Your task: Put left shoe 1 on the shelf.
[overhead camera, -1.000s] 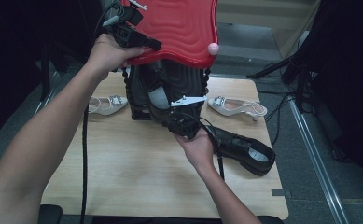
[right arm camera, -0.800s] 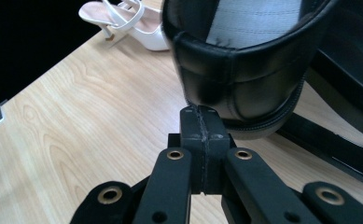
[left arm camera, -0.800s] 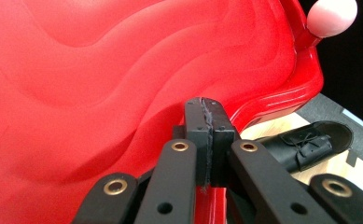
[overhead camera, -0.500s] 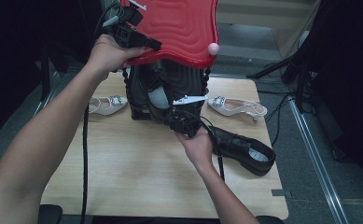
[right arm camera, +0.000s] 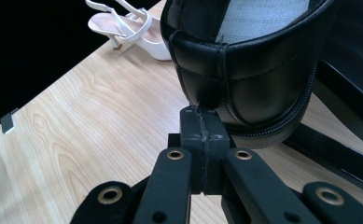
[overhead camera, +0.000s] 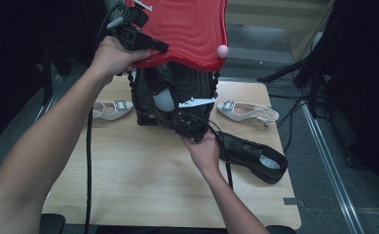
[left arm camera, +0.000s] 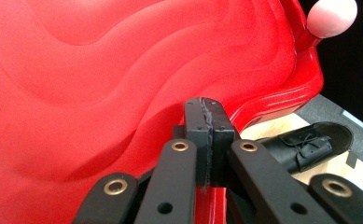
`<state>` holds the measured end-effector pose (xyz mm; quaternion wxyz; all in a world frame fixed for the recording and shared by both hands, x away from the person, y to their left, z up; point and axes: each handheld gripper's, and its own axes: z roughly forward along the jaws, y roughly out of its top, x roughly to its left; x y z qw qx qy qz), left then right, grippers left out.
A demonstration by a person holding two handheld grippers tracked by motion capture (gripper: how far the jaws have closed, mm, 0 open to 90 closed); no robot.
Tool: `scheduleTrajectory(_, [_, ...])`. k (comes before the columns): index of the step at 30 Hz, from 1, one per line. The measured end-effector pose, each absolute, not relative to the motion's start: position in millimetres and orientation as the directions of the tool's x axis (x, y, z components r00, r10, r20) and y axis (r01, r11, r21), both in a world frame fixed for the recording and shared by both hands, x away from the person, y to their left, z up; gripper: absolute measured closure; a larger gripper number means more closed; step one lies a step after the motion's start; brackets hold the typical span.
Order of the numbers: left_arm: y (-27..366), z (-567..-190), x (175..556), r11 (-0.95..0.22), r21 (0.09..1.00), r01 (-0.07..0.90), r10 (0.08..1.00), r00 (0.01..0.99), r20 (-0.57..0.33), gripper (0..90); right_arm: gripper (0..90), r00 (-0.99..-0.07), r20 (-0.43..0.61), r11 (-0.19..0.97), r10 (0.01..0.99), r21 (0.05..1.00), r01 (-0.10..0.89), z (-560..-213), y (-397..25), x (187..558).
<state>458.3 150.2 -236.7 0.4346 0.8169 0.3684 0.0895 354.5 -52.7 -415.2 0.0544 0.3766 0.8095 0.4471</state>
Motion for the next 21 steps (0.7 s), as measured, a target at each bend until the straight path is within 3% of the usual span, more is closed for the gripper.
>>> scheduleTrajectory(21, [152,-237,457,-0.355,0.777,0.520,0.681,0.714,-0.166,90.0,90.0,-0.699,0.239,0.293,0.673,0.783,0.550,-408,-13,381])
